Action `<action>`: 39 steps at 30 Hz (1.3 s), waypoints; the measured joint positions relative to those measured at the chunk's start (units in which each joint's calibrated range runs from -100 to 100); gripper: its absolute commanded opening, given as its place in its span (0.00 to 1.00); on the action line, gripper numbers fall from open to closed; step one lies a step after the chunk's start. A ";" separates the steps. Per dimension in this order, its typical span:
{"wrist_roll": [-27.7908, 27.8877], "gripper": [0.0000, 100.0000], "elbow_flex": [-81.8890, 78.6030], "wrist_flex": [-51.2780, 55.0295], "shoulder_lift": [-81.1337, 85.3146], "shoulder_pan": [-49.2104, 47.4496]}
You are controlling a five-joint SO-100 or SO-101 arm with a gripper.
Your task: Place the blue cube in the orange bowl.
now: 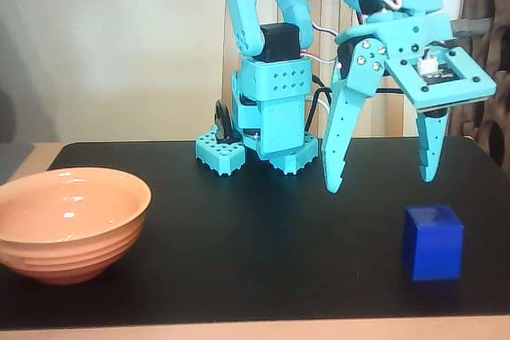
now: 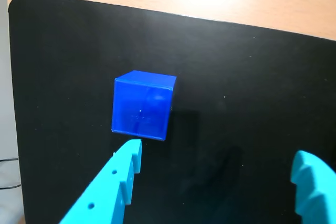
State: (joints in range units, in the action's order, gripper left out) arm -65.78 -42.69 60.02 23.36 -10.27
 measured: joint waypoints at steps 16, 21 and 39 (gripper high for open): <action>-0.78 0.33 0.09 -3.52 -2.04 -4.50; -1.41 0.33 0.18 -7.13 -4.84 -6.38; -2.66 0.33 0.27 -13.12 -10.03 -6.84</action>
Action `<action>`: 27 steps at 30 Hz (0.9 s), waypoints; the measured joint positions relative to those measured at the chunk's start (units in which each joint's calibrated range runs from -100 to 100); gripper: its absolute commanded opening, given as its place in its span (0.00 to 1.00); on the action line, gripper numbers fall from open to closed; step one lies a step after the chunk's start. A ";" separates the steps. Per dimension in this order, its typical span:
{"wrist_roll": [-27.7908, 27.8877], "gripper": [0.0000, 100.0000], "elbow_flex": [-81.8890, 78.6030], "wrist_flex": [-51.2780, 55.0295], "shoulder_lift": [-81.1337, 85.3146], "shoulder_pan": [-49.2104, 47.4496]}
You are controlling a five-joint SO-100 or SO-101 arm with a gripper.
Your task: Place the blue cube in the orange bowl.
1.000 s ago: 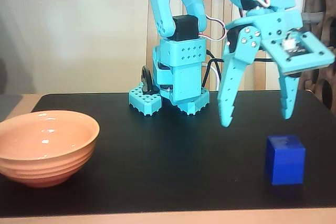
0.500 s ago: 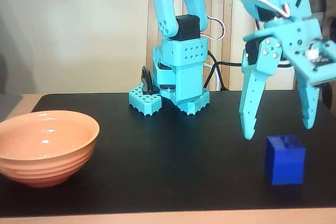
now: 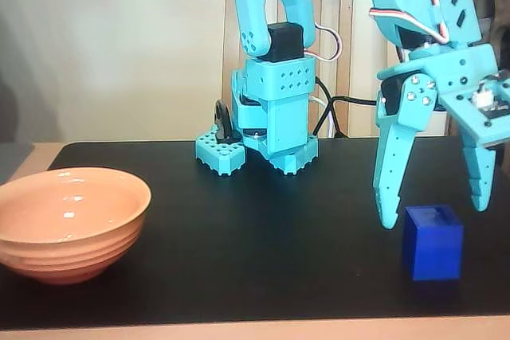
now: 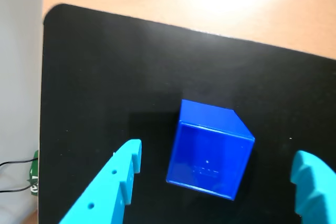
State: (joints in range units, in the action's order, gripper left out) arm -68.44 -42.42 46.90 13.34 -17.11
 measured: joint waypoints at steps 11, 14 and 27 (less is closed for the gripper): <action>0.00 0.33 0.27 -0.09 -3.74 0.09; 0.00 0.33 0.27 -0.09 -4.16 0.09; -0.63 0.33 0.27 -0.09 -7.22 0.28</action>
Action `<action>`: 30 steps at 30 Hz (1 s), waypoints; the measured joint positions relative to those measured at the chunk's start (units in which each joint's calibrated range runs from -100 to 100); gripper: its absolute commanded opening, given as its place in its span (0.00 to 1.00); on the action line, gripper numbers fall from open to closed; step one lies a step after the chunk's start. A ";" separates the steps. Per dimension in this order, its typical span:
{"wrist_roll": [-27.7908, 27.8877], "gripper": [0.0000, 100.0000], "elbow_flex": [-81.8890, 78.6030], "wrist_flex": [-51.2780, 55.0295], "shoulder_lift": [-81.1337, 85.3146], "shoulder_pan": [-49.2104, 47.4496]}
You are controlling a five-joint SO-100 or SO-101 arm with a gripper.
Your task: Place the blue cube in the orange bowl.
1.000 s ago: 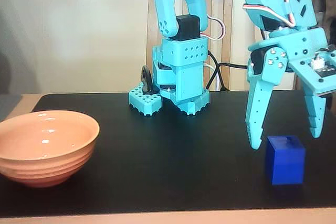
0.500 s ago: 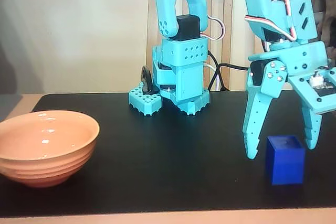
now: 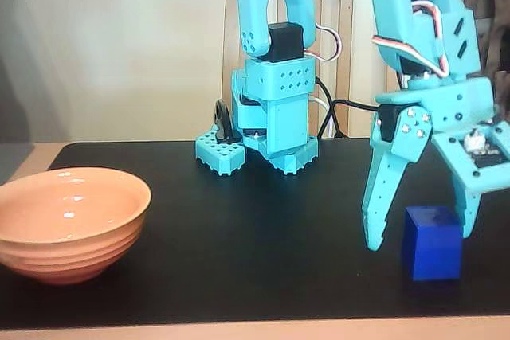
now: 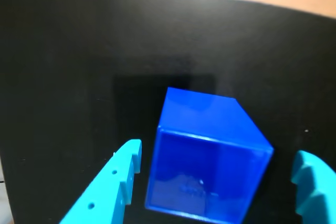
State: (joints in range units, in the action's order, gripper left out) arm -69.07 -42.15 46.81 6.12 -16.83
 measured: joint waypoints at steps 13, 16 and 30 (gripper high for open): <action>0.00 0.33 0.00 0.00 -3.31 0.09; 0.00 0.33 0.00 0.00 -3.48 0.09; 0.00 0.18 0.00 0.00 -3.48 0.00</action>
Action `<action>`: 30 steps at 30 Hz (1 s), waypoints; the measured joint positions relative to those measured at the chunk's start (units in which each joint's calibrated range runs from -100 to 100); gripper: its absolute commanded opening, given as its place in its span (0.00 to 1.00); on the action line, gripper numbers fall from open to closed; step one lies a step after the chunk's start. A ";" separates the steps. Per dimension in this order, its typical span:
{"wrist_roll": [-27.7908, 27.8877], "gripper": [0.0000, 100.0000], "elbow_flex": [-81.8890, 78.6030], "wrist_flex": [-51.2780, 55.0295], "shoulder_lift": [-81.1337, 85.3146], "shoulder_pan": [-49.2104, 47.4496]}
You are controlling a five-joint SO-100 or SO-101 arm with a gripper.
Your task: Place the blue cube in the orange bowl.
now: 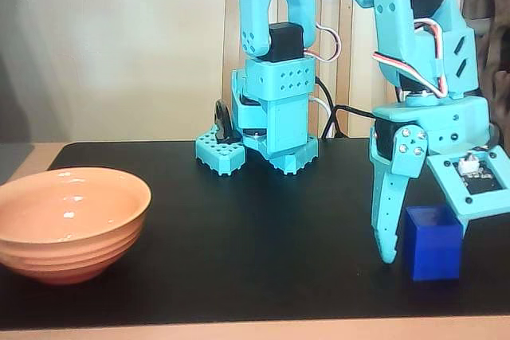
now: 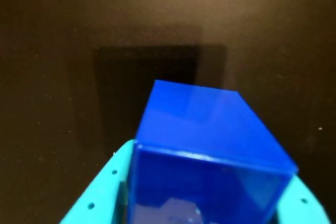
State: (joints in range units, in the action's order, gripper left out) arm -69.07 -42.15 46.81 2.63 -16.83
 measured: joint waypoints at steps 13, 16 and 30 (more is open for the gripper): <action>0.00 0.15 0.00 0.00 0.00 0.00; 0.00 0.15 0.00 0.00 0.00 0.00; 0.00 0.15 0.00 0.00 0.00 0.00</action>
State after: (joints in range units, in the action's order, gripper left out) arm -69.07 -42.15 46.81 2.63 -16.83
